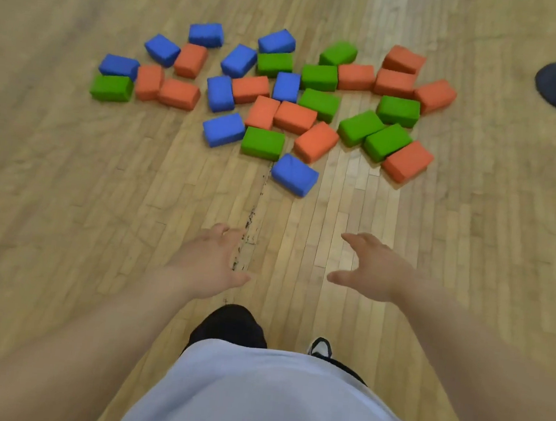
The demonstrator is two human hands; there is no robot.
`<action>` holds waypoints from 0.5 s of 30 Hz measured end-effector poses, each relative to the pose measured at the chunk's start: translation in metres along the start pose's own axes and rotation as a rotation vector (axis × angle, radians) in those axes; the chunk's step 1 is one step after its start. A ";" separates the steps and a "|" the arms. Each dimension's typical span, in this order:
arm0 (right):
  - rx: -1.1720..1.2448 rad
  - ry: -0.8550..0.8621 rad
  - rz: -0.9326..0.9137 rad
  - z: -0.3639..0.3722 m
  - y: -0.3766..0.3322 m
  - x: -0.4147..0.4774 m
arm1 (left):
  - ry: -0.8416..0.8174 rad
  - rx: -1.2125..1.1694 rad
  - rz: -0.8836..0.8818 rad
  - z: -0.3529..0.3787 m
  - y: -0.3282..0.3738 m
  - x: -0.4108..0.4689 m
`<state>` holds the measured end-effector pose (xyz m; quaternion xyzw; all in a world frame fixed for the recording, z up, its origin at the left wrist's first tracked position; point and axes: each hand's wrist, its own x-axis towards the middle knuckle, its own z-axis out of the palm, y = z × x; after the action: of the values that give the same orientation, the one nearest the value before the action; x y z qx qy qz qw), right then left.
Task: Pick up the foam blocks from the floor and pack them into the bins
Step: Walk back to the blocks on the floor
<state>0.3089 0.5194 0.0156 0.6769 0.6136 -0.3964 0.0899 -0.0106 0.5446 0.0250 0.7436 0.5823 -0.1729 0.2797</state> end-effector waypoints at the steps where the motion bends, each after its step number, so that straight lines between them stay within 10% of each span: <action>1: -0.013 -0.005 -0.021 -0.016 -0.004 0.017 | 0.007 -0.030 -0.013 -0.009 -0.001 0.011; 15: 0.005 -0.018 0.014 -0.176 -0.097 0.266 | -0.046 -0.061 -0.024 -0.192 -0.092 0.262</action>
<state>0.2785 0.8513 -0.0032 0.6779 0.6070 -0.4033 0.0968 -0.0432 0.8797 0.0030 0.7234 0.5896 -0.1754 0.3136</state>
